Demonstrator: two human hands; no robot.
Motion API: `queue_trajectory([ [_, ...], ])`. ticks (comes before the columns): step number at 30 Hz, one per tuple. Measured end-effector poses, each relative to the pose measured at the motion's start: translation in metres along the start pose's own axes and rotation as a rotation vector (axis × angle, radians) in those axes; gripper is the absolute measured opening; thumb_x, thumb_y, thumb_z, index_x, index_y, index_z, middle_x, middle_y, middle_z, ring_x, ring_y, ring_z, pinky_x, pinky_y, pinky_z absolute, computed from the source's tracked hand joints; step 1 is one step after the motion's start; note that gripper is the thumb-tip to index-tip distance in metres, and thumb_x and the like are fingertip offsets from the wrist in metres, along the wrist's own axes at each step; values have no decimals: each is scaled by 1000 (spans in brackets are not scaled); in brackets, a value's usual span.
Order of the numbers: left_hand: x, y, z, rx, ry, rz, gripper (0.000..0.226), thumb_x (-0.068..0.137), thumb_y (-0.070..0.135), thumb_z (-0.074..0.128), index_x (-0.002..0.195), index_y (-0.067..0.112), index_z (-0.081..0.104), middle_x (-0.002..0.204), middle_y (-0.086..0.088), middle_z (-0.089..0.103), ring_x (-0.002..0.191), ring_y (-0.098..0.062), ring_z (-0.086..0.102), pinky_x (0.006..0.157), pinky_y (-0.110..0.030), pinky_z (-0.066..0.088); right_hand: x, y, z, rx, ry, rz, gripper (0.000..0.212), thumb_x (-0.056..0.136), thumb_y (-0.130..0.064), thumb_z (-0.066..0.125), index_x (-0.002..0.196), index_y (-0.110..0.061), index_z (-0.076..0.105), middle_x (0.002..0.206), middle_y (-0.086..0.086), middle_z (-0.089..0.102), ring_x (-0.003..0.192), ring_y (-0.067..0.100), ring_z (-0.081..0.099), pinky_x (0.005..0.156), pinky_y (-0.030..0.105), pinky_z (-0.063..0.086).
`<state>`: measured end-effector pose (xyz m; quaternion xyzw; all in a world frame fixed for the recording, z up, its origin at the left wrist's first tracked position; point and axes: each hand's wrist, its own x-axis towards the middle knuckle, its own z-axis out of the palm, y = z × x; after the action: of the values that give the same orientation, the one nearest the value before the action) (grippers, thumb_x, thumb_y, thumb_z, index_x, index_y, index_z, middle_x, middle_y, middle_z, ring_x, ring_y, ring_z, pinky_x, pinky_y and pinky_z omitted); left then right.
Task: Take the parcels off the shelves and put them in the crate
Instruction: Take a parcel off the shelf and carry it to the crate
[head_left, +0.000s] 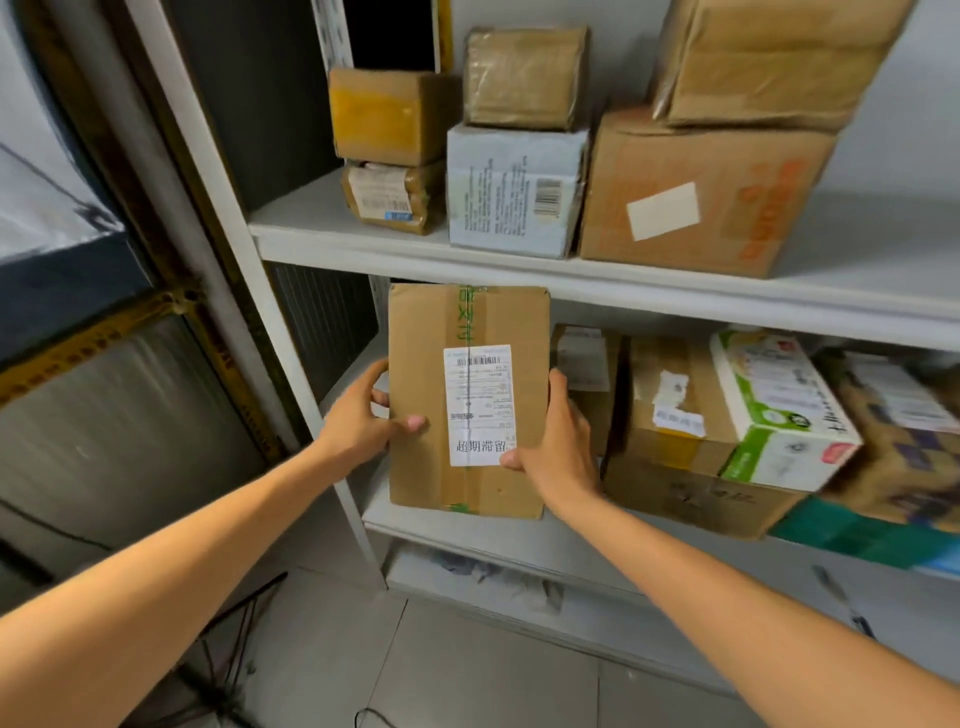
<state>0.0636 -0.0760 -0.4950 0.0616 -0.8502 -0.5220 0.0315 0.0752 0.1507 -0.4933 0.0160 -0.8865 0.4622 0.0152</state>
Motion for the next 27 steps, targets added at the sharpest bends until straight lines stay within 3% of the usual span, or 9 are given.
queue_trajectory([
  [4,-15,22,36,-31,-49,43,88,74,24,82,146,29,31,103,-8,53,90,-22,63,58,-27,56,-23,20,-37,-8,66,21,105,71,2,80,151,-23,16,149,9,37,138,28,32,106,52,39],
  [8,-25,52,95,-78,-179,120,94,63,34,84,144,28,37,99,-5,55,84,-24,68,60,-30,59,-48,53,-92,-21,183,81,108,71,0,80,152,-24,13,152,5,34,138,27,31,107,51,38],
  [11,-29,79,153,-107,-267,195,89,70,23,84,145,28,37,91,3,53,83,-20,65,54,-25,56,-71,81,-140,-65,318,136,107,68,-2,82,150,-23,17,148,5,40,135,26,38,103,51,43],
  [14,-37,112,216,-121,-392,280,90,71,19,84,147,27,36,88,2,53,87,-22,63,57,-29,57,-98,113,-189,-121,447,224,107,68,-6,84,150,-26,18,143,5,45,129,29,43,98,51,46],
  [17,-50,148,281,-144,-529,353,91,71,21,84,147,31,35,91,6,53,80,-12,61,49,-21,52,-133,145,-236,-120,598,323,115,66,-7,85,152,-34,14,138,5,50,126,28,44,98,39,43],
  [20,-72,185,349,-184,-690,404,85,72,20,84,144,32,39,100,9,56,90,-15,61,69,-29,58,-174,168,-279,-145,761,408,115,63,-7,87,148,-41,16,132,2,57,122,26,49,96,36,44],
  [23,-103,226,417,-148,-869,576,76,75,18,82,140,23,43,114,8,58,103,-13,59,86,-24,52,-222,185,-321,-197,919,489,120,61,-7,87,147,-45,13,124,0,61,115,23,58,94,42,51],
  [25,-130,253,460,-123,-991,674,69,75,20,82,135,19,47,118,3,60,112,-20,56,92,-40,51,-257,193,-345,-256,1011,579,123,62,-11,87,151,-38,7,124,2,62,116,24,58,94,45,51],
  [27,-164,277,501,-124,-1108,737,66,75,19,81,133,18,48,120,-2,61,114,-25,55,93,-41,50,-294,201,-363,-309,1133,662,121,64,-13,86,154,-31,7,128,3,60,120,26,56,96,46,49],
])
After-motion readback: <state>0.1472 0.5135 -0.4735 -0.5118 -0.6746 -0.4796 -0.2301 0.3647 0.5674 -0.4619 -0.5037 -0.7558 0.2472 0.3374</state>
